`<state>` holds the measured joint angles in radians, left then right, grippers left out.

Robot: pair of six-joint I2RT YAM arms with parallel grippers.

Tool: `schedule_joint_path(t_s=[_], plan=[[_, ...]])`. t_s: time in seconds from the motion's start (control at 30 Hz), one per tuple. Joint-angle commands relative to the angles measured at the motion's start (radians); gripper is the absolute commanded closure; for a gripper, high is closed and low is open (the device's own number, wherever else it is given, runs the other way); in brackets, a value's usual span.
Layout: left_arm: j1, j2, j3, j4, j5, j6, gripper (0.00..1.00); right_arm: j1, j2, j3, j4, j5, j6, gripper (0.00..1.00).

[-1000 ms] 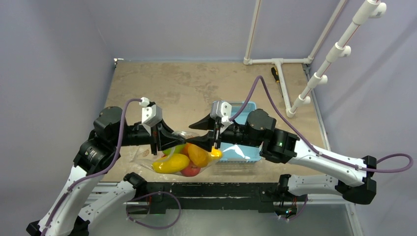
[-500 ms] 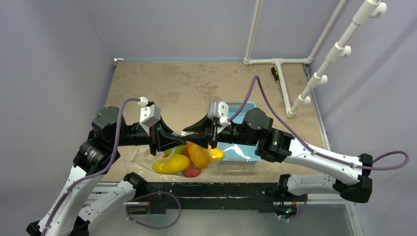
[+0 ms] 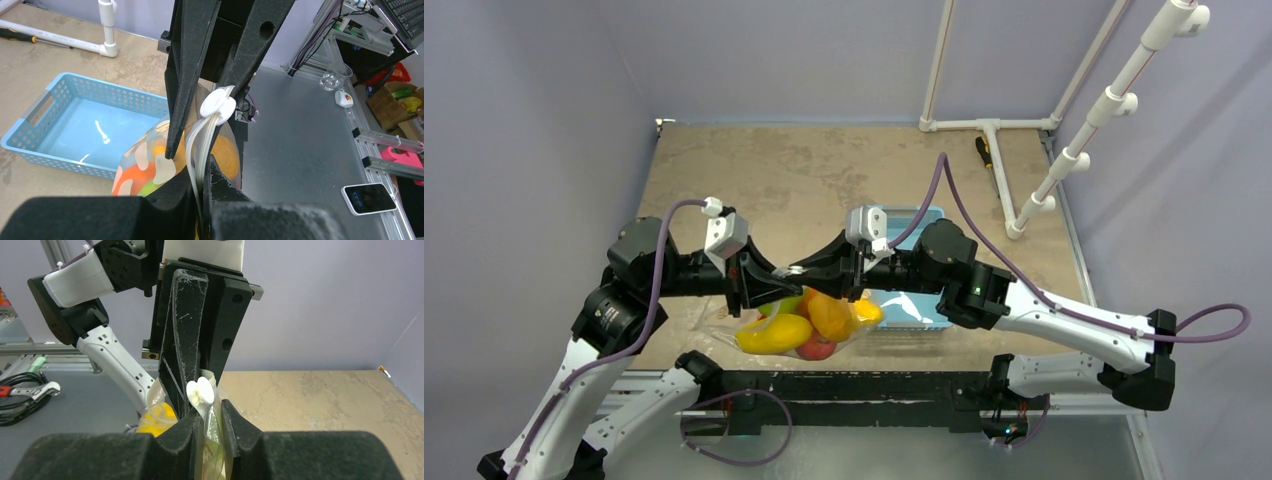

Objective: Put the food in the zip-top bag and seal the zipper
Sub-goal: Zip the zipper food storage bag.

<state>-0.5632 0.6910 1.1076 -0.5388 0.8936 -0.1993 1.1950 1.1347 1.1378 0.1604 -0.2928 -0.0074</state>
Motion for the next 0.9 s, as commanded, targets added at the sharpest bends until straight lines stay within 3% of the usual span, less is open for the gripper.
schedule_joint_path(t_s=[0.0, 0.07, 0.17, 0.4, 0.5, 0.6, 0.87], plan=[[-0.001, -0.006, 0.019, 0.082, 0.048, -0.020, 1.00, 0.003, 0.022, 0.010, 0.085, -0.037, -0.001, 0.81], [-0.001, -0.004, 0.015, 0.086, 0.050, -0.023, 1.00, 0.003, 0.029, 0.008, 0.100, -0.049, 0.000, 0.84], [0.000, -0.004, 0.011, 0.095, 0.053, -0.029, 1.00, 0.003, 0.034, 0.007, 0.108, -0.057, 0.000, 1.00], [-0.001, 0.003, 0.015, 0.056, 0.043, -0.017, 1.00, 0.003, -0.009, -0.026, 0.138, -0.025, -0.004, 1.00], [-0.001, 0.010, 0.030, -0.014, 0.023, 0.022, 0.80, 0.003, -0.031, -0.039, 0.146, -0.002, 0.000, 1.00], [-0.001, 0.006, 0.047, -0.077, -0.004, 0.062, 0.68, 0.003, -0.049, -0.061, 0.157, 0.011, 0.000, 1.00], [-0.001, -0.031, 0.109, -0.178, -0.111, 0.141, 0.56, 0.003, -0.076, -0.150, 0.200, 0.011, 0.075, 1.00]])
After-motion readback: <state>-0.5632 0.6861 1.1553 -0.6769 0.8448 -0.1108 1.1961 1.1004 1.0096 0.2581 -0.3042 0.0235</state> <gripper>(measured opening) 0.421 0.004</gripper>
